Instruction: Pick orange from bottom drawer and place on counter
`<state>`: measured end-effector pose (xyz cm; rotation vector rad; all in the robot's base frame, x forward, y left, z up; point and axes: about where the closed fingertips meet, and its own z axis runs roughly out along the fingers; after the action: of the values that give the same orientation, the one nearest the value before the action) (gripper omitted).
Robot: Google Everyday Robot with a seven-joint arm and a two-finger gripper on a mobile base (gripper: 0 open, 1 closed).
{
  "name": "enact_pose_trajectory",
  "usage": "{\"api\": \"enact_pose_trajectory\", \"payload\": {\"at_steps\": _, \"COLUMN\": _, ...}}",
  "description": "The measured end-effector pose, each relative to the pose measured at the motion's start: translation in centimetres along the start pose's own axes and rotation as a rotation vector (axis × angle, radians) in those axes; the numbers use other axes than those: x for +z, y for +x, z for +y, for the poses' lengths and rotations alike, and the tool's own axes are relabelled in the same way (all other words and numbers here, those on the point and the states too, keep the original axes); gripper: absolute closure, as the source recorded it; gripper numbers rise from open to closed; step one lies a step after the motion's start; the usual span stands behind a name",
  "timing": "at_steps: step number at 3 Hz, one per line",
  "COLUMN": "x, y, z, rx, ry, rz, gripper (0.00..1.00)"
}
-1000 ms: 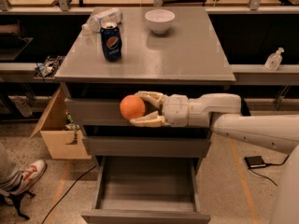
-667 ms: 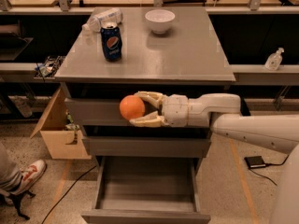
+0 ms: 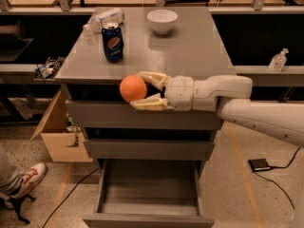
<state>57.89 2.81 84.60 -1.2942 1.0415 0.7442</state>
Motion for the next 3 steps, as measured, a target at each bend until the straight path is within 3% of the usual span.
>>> {"api": "enact_pose_trajectory", "payload": {"at_steps": 1, "x": 0.1, "y": -1.6, "z": -1.7, "rx": 0.004, "ry": 0.025, "rz": 0.021, "gripper": 1.0}}
{"api": "enact_pose_trajectory", "payload": {"at_steps": 3, "x": 1.3, "y": -0.7, "z": -7.4, "rx": 0.099, "ry": 0.098, "rz": 0.05, "gripper": 1.0}}
